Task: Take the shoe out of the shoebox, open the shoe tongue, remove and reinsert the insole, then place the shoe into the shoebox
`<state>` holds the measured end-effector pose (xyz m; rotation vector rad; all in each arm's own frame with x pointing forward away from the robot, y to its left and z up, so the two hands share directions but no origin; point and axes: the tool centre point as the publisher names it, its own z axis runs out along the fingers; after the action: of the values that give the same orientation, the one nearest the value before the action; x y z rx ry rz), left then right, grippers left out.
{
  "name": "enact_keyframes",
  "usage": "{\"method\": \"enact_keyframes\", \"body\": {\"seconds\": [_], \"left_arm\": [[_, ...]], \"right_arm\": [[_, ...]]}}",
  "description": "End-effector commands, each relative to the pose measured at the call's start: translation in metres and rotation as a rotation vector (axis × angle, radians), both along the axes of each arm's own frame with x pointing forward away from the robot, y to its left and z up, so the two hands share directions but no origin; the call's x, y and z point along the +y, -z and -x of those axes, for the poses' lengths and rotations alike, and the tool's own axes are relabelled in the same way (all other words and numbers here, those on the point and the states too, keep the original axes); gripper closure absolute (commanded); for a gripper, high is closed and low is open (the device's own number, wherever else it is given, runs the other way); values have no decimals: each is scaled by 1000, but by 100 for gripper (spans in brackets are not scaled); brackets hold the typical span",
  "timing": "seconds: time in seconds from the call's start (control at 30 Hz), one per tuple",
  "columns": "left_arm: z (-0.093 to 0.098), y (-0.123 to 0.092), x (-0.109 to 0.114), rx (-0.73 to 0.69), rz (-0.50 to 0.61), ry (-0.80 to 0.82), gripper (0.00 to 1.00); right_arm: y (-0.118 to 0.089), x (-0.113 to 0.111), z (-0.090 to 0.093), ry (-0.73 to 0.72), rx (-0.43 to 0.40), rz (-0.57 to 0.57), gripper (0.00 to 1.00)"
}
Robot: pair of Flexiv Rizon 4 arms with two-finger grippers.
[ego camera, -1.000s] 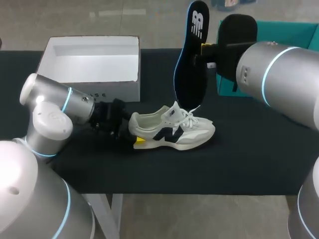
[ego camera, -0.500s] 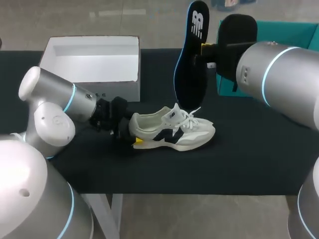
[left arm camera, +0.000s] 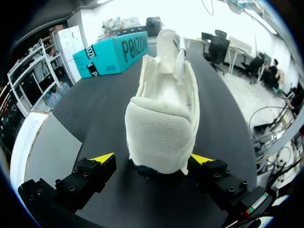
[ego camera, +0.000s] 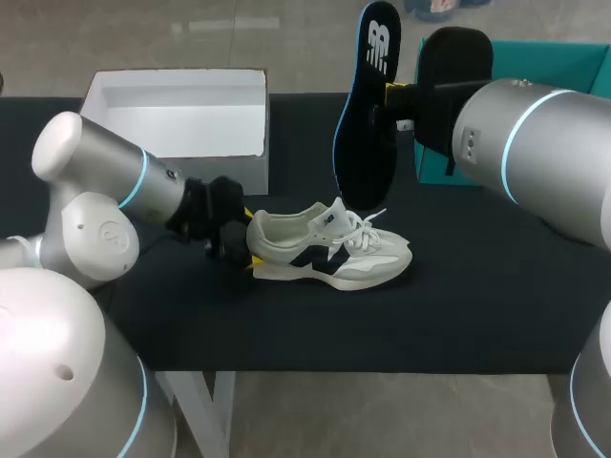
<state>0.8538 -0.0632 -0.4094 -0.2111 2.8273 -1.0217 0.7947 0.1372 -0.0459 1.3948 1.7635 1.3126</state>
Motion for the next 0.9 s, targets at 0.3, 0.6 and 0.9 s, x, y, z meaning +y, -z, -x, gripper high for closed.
{"method": "enact_keyframes", "body": {"seconds": [0.3,0.6,0.9], "left_arm": [[-3,-22,-1,9,-164,65,0],[-1,-44,3,-16,-369,118,0],[0,-55,5,-10,-447,134,0]], "right_arm": [[1,-1,0,-1,1,-1,100],[1,-1,0,-1,1,-1,100],[1,-1,0,-1,1,-1,100]]}}
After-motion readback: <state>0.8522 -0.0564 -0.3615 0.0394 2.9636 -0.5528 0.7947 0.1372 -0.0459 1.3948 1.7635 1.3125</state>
